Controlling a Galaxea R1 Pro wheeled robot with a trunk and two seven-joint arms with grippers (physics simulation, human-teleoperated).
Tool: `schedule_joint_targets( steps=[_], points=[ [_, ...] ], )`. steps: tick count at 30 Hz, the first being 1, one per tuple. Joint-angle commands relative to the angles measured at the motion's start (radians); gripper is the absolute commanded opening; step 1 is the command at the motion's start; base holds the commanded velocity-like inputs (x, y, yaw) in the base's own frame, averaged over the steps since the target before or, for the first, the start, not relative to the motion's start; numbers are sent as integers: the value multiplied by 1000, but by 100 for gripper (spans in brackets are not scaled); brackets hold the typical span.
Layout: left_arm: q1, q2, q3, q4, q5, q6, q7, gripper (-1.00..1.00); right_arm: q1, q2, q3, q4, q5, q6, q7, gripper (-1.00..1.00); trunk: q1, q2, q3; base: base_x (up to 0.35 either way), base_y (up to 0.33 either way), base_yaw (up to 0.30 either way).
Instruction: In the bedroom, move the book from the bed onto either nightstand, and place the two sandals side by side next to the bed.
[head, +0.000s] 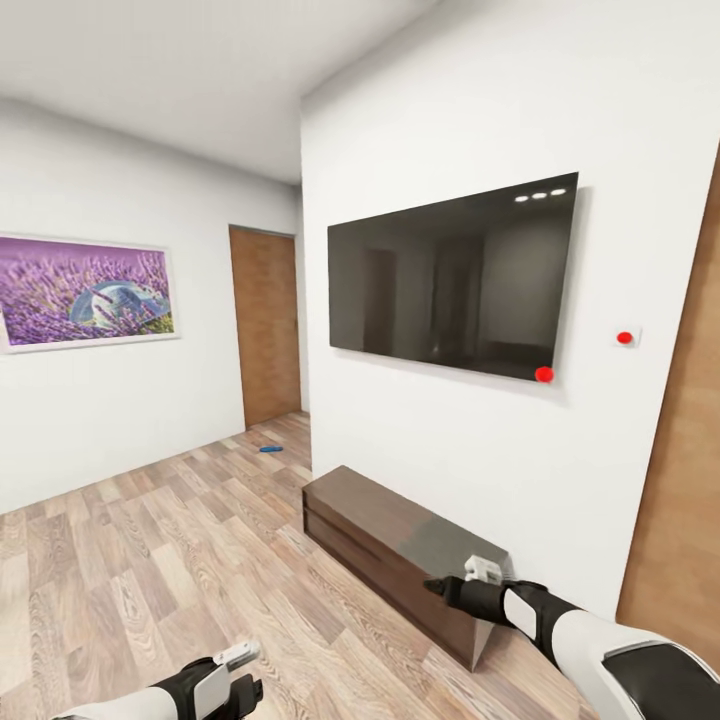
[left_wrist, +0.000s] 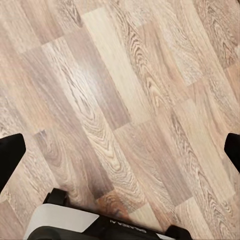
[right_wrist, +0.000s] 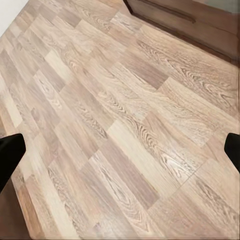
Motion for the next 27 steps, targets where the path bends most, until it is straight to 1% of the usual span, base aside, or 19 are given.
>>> schedule_joint_targets(
  steps=[1,7,11,17,22,23,27],
  points=[
    [-1,-1,-8,1,10,-7,2,100,7,-1,11,2,-11,-1,4,100,0,-1,0,0,0,42],
    [-1,-7,-8,2,10,-56,2,100,53,-7,22,2,-11,-14,4,100,0,-1,0,0,0,21],
    [0,-22,-8,2,9,-71,2,100,75,-10,26,2,-11,-17,4,100,0,-1,0,0,0,6],
    [-1,-29,-8,2,8,-76,2,100,85,-13,27,3,-10,-18,4,100,0,-1,-5,0,0,14],
    [0,-31,-8,2,8,-78,2,100,95,-33,27,3,-10,-19,4,100,0,-1,-11,0,0,51],
    [0,-31,-8,2,8,-78,2,100,95,-33,27,3,-10,-19,4,100,0,-1,-13,0,0,59],
    [0,-32,-8,2,8,-79,1,100,100,-52,28,2,-11,-19,4,100,0,-1,-19,0,0,64]
  ],
)
